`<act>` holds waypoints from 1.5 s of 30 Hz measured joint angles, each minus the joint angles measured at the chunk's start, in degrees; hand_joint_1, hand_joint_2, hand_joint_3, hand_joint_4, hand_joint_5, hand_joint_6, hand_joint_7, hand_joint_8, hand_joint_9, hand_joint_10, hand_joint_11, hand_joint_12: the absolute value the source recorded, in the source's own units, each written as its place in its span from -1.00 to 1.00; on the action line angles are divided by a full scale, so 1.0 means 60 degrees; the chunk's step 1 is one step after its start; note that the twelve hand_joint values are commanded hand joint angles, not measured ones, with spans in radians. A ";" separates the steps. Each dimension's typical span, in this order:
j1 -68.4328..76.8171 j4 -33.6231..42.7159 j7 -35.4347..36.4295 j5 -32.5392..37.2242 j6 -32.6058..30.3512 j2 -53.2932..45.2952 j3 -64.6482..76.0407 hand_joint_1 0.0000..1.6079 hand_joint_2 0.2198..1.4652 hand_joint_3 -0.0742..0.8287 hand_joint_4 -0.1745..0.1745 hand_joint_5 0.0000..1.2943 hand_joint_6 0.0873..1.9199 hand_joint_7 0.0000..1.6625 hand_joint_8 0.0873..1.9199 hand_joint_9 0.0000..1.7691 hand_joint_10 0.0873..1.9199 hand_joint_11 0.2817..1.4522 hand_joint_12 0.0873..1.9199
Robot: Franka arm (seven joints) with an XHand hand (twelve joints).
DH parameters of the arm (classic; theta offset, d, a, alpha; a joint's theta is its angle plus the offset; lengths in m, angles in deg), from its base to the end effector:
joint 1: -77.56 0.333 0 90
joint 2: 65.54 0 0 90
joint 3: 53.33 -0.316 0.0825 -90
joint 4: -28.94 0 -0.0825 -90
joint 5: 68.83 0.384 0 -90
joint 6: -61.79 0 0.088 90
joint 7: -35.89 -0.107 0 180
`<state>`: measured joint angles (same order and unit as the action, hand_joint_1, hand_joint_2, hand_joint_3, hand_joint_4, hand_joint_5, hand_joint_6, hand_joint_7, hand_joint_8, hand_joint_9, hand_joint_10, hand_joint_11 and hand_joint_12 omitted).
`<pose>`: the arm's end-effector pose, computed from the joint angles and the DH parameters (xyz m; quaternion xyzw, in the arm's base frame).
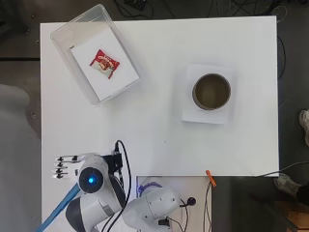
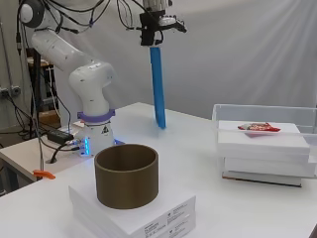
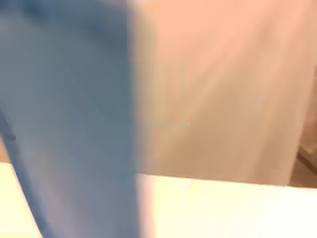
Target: Teleoperate dual arm-hand system to remove items from a box
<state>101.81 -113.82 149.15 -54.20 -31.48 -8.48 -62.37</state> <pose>0.1969 0.1784 0.5868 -0.3159 -0.9447 -0.0877 0.0040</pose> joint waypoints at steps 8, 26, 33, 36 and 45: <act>-0.0460 0.0013 -0.6173 -0.0974 -0.0379 -0.0929 -0.0443 -0.88 0.16 -0.83 0.26 -0.38 -1.00 -0.29 -1.00 -0.18 -1.00 -0.37 -1.00; -0.1591 0.3415 -0.7917 -0.2537 -0.1598 -0.6807 0.0709 -0.70 0.25 -0.82 -0.13 -0.35 -1.00 -0.26 -1.00 -0.26 -1.00 -0.44 -1.00; -0.1792 0.4709 -0.7736 -0.2839 -0.2092 -0.9286 0.1119 -0.66 0.21 -0.86 -0.08 -0.33 -1.00 -0.25 -1.00 -0.23 -1.00 -0.40 -1.00; -0.1848 0.5628 -0.7607 -0.3074 -0.2220 -1.0608 0.1193 -0.67 0.20 -0.86 -0.08 -0.36 -1.00 -0.32 -1.00 -0.30 -1.00 -0.47 -1.00; -0.1843 0.7455 -0.6794 -0.3619 -0.2659 -1.3246 0.1062 -0.63 0.21 -0.84 0.01 -0.27 -1.00 -0.22 -1.00 -0.20 -1.00 -0.39 -1.00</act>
<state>90.75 -69.09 108.39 -75.92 -47.43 -87.96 -56.00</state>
